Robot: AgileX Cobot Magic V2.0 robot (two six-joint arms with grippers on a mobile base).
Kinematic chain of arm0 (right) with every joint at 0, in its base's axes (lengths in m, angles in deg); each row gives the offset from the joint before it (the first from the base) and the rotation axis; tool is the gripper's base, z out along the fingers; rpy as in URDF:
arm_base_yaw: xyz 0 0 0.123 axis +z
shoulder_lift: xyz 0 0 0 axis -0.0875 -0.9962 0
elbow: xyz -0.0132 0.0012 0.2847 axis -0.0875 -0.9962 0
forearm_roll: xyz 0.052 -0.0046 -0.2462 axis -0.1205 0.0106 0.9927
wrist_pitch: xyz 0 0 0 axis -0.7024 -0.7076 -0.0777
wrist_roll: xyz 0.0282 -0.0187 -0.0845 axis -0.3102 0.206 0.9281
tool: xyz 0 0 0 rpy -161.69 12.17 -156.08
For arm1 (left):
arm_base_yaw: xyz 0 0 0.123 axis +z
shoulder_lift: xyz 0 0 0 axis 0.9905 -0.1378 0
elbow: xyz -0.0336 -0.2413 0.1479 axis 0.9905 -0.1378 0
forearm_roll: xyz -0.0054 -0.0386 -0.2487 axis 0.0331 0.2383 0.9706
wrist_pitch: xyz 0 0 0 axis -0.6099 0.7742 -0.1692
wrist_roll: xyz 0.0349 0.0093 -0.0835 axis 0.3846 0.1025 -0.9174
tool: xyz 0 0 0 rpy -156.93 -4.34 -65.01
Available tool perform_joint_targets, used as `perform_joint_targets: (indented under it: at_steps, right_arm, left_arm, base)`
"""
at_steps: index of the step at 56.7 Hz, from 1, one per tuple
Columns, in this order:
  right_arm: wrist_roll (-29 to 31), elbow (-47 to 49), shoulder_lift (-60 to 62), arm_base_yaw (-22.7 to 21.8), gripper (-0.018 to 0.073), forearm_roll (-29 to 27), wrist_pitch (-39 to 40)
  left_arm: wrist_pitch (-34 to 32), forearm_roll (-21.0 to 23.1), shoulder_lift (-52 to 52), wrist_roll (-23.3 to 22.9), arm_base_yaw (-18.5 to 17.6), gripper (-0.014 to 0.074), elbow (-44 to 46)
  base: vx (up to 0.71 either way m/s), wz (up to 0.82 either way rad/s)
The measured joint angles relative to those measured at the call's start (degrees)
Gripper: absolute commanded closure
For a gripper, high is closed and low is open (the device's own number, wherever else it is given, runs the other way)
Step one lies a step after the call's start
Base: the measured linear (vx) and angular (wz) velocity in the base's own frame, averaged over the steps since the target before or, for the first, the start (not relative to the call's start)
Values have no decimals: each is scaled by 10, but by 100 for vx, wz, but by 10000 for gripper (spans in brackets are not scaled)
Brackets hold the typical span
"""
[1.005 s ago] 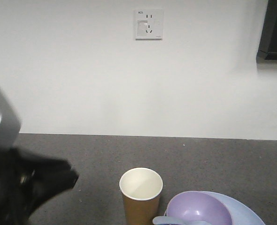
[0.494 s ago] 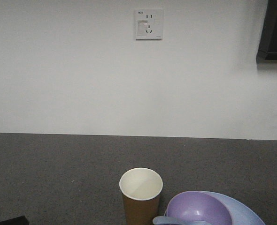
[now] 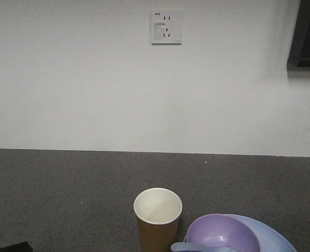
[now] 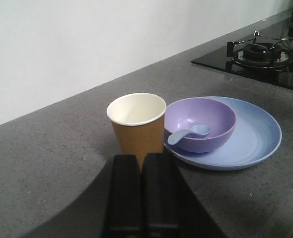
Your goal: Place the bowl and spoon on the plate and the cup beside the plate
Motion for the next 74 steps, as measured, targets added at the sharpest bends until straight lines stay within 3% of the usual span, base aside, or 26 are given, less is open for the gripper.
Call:
perform_joint_targets:
  at_steps: [8, 13, 21, 32, 41, 47, 74]
  right_arm:
    - [0, 0, 0, 0, 568, 0, 0]
    - [0, 0, 0, 0, 568, 0, 0]
    - [0, 0, 0, 0, 568, 0, 0]
    - [0, 0, 0, 0, 568, 0, 0]
    - [0, 0, 0, 0, 568, 0, 0]
    - [0, 0, 2, 0, 568, 0, -2]
    - [0, 0, 2, 0, 568, 0, -4]
  left_arm:
    - [-7, 0, 0, 0, 0, 596, -7]
    - [-33, 1, 13, 9, 20, 596, -30]
    - [-83, 22, 85, 13, 124, 596, -114]
    - [-92, 29, 251, 13, 277, 596, -251]
    - [-70, 26, 356, 13, 344, 596, -313]
    - [-46, 11, 364, 13, 359, 596, -318]
    - [-37, 5, 364, 13, 359, 596, -318]
  base:
    - [0, 0]
    - [0, 1]
    - [0, 0]
    - [0, 0]
    - [0, 0]
    - [0, 0]
    - [0, 0]
